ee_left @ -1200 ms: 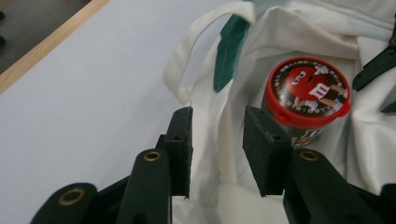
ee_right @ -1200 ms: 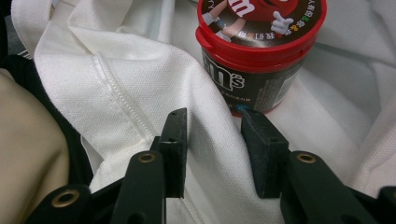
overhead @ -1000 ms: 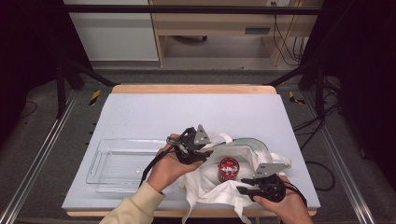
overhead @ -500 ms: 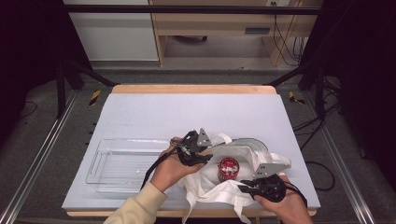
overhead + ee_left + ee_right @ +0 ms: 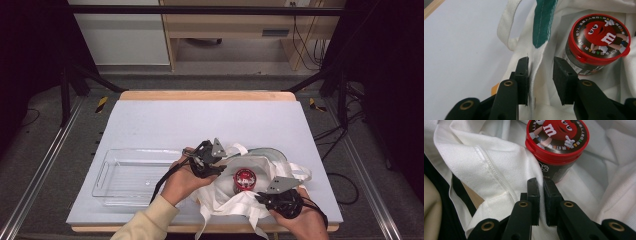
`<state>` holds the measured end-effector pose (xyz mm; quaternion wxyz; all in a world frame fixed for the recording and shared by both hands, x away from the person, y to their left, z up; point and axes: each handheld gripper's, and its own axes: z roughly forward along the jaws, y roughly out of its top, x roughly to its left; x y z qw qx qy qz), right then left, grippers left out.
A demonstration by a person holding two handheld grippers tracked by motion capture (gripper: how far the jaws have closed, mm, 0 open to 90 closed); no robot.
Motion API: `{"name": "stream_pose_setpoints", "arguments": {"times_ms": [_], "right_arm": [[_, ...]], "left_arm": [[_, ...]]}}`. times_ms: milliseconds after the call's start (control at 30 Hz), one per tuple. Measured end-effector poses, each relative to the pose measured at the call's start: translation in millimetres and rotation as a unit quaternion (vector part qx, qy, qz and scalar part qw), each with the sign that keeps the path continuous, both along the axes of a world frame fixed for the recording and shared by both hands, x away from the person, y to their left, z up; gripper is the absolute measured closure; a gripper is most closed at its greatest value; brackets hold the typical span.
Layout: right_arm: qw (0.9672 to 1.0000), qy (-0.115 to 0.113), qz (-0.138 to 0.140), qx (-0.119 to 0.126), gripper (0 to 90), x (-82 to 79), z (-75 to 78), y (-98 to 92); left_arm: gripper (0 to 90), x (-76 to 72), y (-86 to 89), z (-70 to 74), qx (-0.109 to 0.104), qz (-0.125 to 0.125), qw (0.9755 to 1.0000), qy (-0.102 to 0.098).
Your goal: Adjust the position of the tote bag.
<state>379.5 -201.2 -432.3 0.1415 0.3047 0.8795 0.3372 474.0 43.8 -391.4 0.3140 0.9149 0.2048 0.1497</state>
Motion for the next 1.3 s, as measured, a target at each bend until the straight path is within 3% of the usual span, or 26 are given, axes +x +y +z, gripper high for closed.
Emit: {"name": "stream_pose_setpoints", "arguments": {"times_ms": [367,567,867,1300], "right_arm": [[0.9999,-0.003,0.006,0.009,85.0,-3.2,-2.8,-2.5],[0.9997,-0.005,0.010,0.023,85.4,-8.7,-1.8,-6.8],[0.9992,-0.005,0.020,0.033,86.0,-17.5,2.6,-11.2],[0.9988,-0.003,0.043,0.024,86.7,-29.9,2.2,-10.1]], "left_arm": [[87.0,11.9,2.4,0.1,0.002,0.015,0.9998,0.012],[87.6,17.6,2.7,3.1,0.009,0.027,0.9996,0.004],[87.8,25.6,6.9,5.7,0.004,0.049,0.9988,-0.006],[87.7,35.2,8.4,3.4,0.007,0.066,0.9978,-0.006]]}}
